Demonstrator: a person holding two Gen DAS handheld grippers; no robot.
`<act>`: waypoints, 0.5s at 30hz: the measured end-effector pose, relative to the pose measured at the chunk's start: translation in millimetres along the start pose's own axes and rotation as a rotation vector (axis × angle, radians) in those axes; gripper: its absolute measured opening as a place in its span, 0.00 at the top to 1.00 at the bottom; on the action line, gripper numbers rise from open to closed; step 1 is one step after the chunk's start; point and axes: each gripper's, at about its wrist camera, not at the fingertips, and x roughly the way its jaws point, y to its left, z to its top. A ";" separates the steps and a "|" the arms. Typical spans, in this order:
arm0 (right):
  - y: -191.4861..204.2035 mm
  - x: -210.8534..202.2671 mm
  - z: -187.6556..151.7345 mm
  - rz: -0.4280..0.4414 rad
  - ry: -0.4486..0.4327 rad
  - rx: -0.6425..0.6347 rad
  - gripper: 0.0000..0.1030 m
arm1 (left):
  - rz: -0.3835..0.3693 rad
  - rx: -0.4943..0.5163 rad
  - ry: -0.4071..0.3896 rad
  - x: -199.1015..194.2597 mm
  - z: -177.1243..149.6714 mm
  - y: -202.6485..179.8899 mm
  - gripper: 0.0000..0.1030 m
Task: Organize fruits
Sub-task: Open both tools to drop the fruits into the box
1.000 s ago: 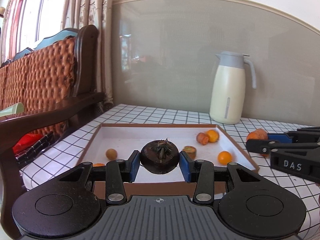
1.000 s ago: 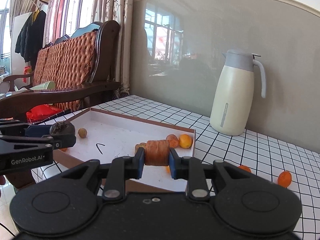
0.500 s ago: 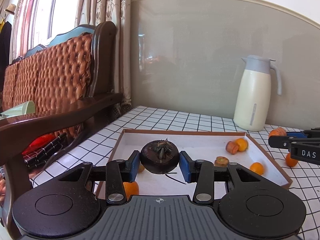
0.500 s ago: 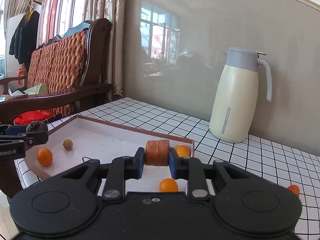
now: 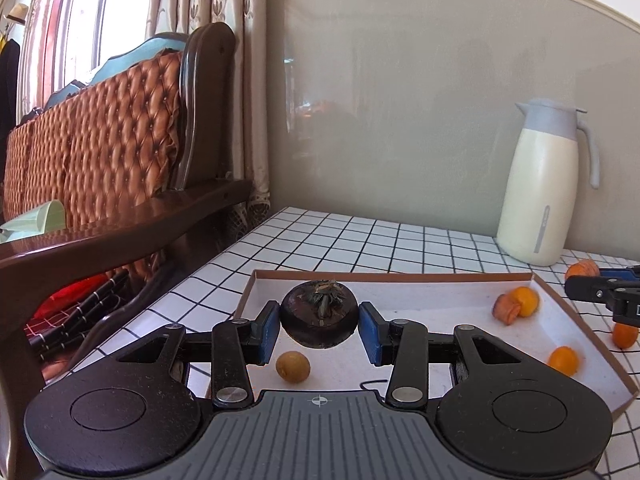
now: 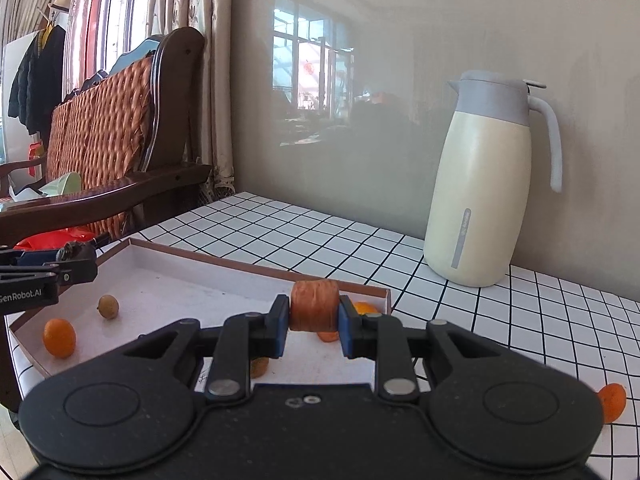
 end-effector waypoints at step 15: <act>-7.1 31.8 4.7 -0.031 -0.090 0.025 0.06 | 0.046 -0.036 -0.065 14.1 -0.3 5.6 0.00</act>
